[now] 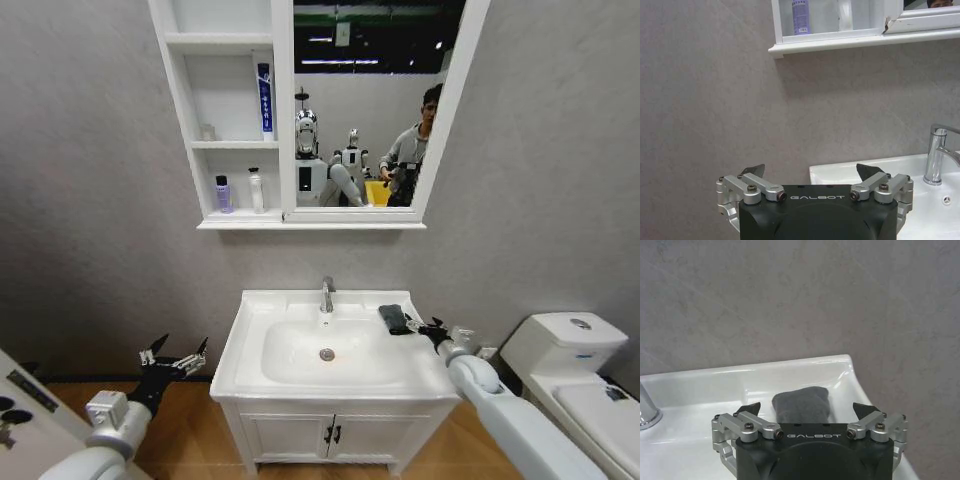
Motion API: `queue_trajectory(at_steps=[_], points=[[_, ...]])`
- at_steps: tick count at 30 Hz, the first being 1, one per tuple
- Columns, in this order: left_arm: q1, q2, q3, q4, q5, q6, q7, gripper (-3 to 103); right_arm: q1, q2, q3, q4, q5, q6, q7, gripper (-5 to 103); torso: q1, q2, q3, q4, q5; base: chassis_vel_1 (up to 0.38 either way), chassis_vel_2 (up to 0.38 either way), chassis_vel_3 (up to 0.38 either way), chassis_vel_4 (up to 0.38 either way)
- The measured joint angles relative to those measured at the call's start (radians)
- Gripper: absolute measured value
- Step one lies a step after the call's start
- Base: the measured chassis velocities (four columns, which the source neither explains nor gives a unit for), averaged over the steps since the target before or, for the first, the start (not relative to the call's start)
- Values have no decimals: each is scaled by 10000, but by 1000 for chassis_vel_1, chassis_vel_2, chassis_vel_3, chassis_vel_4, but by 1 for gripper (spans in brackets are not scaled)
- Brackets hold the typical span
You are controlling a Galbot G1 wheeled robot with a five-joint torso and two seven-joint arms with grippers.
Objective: Move facial cleanser and shampoo from washbasin to cabinet, then wipe washbasin with towel.
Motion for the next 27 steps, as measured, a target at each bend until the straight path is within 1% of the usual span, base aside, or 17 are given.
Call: queue_trajectory(at_steps=[1,4,7,13,18,22,23,24,26,27], points=[[0,0,0,0,0,0,0,100,490,147,-364,-337,119,-84,29,100,0,0,0,0,-3,0,0,0,0],[1,0,0,0,1,-1,-1,100,935,257,-608,-673,211,-84,98,100,0,0,-1,0,-2,0,0,0,0],[0,0,0,0,1,-1,-2,100,1879,401,-1052,-1547,233,-119,115,100,0,0,0,3,-4,0,0,0,0],[1,0,0,0,1,-1,-2,100,2288,512,-1447,-2234,196,-291,2,100,0,1,-1,0,-1,0,0,0,0],[1,0,0,0,1,-1,-1,100,2151,585,-1429,-2343,137,-632,35,100,-1,1,-1,-2,-1,0,0,0,0],[0,0,0,0,1,-1,-2,100,2132,695,-1396,-2554,160,-762,5,100,-1,1,-2,-1,-4,0,0,0,0],[1,0,0,0,1,-2,-2,100,2144,784,-1348,-2714,141,-795,-34,103,-1,1,-1,-2,-2,0,0,0,0],[1,0,0,0,1,-2,-2,100,2144,784,-1348,-2714,141,-795,-34,103,-1,1,-1,-2,-2,0,0,0,0],[0,0,1,0,1,-1,-1,100,2238,957,-1249,-3043,-23,-816,-116,94,-1,1,-2,1,-3,0,0,0,0],[0,0,1,0,1,-1,-1,100,2238,957,-1249,-3043,-23,-816,-116,94,-1,1,-2,1,-3,0,0,0,0]])
